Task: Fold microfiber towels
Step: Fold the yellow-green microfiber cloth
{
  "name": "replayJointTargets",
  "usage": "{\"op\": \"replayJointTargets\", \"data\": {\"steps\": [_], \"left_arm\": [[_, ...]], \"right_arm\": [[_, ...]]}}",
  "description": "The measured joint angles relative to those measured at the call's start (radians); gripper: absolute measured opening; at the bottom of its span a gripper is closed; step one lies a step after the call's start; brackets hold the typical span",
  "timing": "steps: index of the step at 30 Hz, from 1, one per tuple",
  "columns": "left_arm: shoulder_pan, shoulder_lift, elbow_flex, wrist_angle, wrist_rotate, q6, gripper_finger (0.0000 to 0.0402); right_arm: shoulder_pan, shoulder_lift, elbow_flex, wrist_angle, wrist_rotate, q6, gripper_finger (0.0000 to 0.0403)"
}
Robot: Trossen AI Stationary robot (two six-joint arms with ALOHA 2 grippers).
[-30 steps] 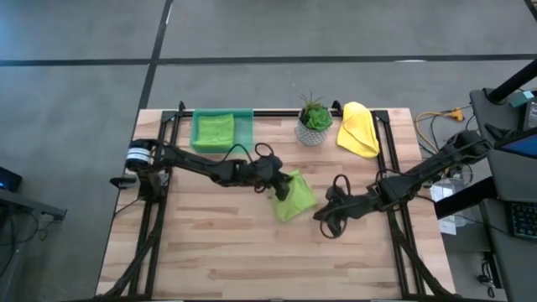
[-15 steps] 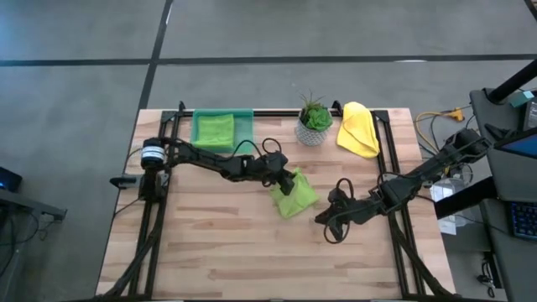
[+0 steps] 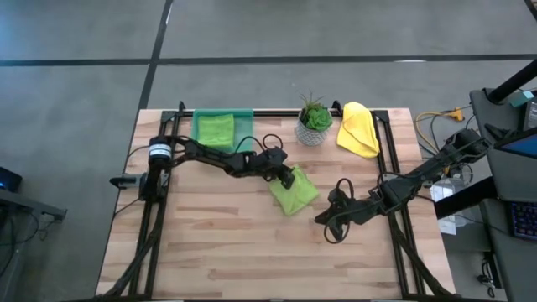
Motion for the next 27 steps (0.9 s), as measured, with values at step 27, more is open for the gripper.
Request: {"op": "replayJointTargets", "data": {"steps": [27], "left_arm": [[-0.26,0.081,0.003,-0.246,0.065,-0.8,0.0]], "right_arm": [[0.07,-0.014,0.021,-0.011,-0.005,-0.084,0.0056]]}}
